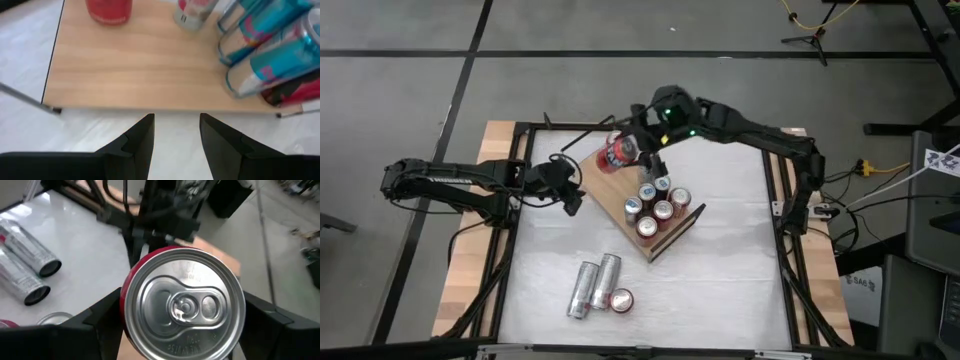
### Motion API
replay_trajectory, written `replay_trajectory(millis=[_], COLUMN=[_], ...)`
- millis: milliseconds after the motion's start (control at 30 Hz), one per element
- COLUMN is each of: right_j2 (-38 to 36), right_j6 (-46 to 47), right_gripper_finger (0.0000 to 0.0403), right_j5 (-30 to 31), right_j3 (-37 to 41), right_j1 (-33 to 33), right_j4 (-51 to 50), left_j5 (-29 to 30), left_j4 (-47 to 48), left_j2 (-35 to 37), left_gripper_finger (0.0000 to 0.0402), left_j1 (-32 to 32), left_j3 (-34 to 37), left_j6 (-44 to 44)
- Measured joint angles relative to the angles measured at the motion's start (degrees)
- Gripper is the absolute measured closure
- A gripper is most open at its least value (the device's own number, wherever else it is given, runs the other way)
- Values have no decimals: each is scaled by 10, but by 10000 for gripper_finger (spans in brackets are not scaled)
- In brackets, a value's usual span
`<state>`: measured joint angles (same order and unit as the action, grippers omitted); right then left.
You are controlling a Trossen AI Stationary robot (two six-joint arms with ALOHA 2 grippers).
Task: Place canned beverage on shelf
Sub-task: Put the top red soda can on the shelf aligned with the other red soda can
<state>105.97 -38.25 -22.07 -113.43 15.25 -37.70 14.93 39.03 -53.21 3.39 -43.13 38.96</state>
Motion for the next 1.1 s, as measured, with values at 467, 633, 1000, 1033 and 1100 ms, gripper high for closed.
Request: replay_trajectory(millis=[467, 633, 1000, 1033, 1100], right_j2=[101, 120, 140, 142, 148], right_j6=[4, 4, 5, 5, 5], right_gripper_finger=[111, 111, 111, 111, 111], right_j5=[6, 7, 6, 11, 20], right_j3=[0, 0, 0, 0, 0], right_j1=[-4, -11, -21, -21, -21], right_j4=[2, 3, 5, -2, 4], left_j5=[33, 40, 40, 40, 40], left_j4=[11, 10, 10, 10, 9], left_j2=[0, 0, 0, 0, 0], left_gripper_finger=[251, 251, 251, 251, 251], left_j1=[-12, -12, -12, -12, -12], left_j3=[0, 0, 0, 0, 0], left_j6=[-1, -1, -1, -1, -1])
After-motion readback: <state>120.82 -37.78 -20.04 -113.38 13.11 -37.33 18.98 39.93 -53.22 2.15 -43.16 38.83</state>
